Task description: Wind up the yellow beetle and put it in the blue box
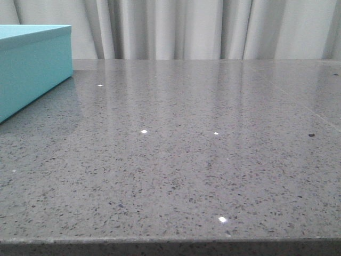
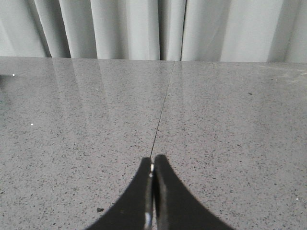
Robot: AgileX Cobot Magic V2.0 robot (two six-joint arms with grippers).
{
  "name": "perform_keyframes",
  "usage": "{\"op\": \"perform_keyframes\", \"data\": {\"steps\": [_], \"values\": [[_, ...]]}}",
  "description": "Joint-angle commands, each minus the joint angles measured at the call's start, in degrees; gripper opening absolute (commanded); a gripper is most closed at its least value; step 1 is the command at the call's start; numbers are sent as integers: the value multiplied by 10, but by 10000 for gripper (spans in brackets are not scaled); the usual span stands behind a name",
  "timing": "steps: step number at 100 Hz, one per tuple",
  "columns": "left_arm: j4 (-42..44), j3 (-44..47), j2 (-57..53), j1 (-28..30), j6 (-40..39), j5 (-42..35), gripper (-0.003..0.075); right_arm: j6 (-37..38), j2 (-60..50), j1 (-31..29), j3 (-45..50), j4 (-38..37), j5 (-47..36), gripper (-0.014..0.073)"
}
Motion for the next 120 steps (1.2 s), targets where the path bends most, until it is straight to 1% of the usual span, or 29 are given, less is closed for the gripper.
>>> {"op": "perform_keyframes", "data": {"steps": [1, 21, 32, 51, 80, 89, 100, 120], "values": [[-1, 12, -18, -4, -5, -40, -18, -4, 3, 0, -16, -6, -48, -59], [-1, 12, -18, -4, -5, -40, -18, -4, 2, -1, -16, -6, -47, -59], [-1, 12, -18, -4, -5, -40, -19, -4, -13, -17, -7, -6, -58, -59], [-1, 12, -18, -4, -5, -40, -18, -4, -40, -53, 48, -6, -107, -59], [-1, 12, -18, -4, -5, -40, -18, -4, -129, -99, 135, -6, -157, -59], [-1, 12, -18, -4, -5, -40, -18, -4, -161, -106, 151, -6, -153, -59], [-1, 12, -18, -4, -5, -40, -18, -4, -209, -106, 150, -6, -107, -59], [-1, 12, -18, -4, -5, -40, -18, -4, -207, -106, 150, -6, -99, -59]]}}
